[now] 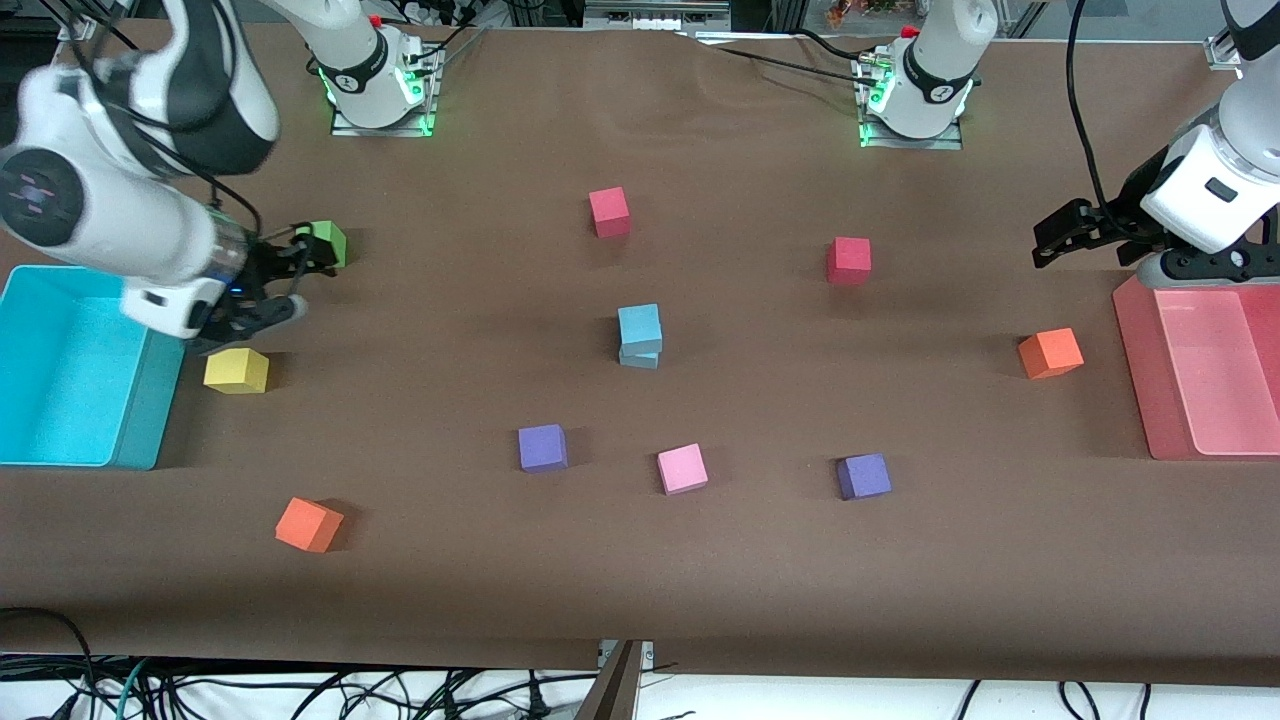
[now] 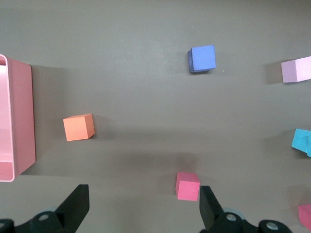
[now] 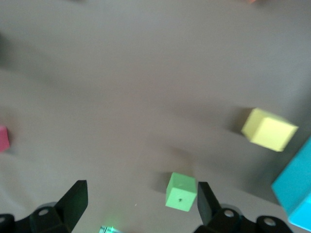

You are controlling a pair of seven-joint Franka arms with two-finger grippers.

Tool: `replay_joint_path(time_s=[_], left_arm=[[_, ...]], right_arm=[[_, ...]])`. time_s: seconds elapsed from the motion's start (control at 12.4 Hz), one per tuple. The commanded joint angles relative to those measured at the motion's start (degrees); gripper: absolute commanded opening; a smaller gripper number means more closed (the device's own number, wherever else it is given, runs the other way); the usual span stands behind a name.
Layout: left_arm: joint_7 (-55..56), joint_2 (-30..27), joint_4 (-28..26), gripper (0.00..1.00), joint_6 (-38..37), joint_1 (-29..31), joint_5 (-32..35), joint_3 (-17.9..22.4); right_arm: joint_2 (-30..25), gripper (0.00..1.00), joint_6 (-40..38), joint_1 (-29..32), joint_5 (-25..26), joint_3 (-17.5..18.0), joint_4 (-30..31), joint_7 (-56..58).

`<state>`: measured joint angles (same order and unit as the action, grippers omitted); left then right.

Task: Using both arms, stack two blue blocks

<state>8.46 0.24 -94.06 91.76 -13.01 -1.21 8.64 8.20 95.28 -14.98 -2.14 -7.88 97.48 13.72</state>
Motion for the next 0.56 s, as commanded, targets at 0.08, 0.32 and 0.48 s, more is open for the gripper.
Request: replay_joint_path(time_s=[0.08, 0.32, 0.48], left_arm=[[-0.46, 0.37, 1.07, 1.0, -0.27, 0.09, 1.74, -0.37], [-0.55, 0.37, 1.07, 1.0, -0.18, 0.09, 1.22, -0.37], [-0.9, 0.37, 1.16, 1.0, -0.18, 0.09, 1.13, -0.2]], right_arm=[[-3.27, 1.0, -5.97, 2.59, 2.39, 0.32, -5.55, -7.78], [-8.02, 1.0, -6.16, 6.09, 2.31, 0.76, -5.02, -13.1], [-8.21, 1.0, -5.45, 13.7, 2.14, 5.72, -4.85, -13.01]])
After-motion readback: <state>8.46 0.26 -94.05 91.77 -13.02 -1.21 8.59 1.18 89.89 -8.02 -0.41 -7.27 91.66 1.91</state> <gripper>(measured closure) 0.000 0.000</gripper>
